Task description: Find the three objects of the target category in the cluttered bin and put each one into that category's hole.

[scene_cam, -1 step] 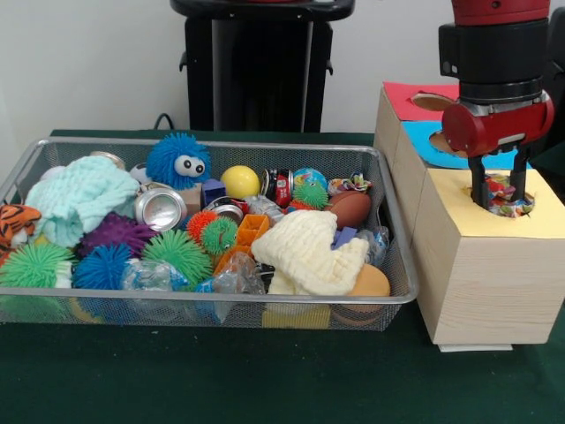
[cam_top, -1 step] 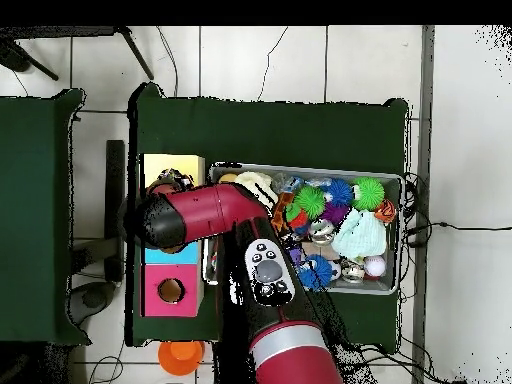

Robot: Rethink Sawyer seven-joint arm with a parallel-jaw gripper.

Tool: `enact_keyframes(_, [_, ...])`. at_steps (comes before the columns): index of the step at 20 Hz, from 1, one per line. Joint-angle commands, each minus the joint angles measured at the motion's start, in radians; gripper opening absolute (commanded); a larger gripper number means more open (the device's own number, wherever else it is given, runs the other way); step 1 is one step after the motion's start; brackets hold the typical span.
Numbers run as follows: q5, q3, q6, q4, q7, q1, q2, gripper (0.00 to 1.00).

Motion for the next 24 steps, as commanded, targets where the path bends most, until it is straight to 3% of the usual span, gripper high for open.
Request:
enact_keyframes(1, [0.055,0.025,0.108,-0.016,0.123,-0.001,-0.015,1.0])
enact_keyframes(5, [0.056,0.031,0.109,-0.01,0.12,-0.004,-0.013,1.0])
enact_keyframes(6, [0.057,0.033,0.111,-0.01,0.119,-0.005,-0.013,0.0])
enact_keyframes(24, [0.071,0.002,0.123,-0.027,0.105,0.008,-0.025,0.0])
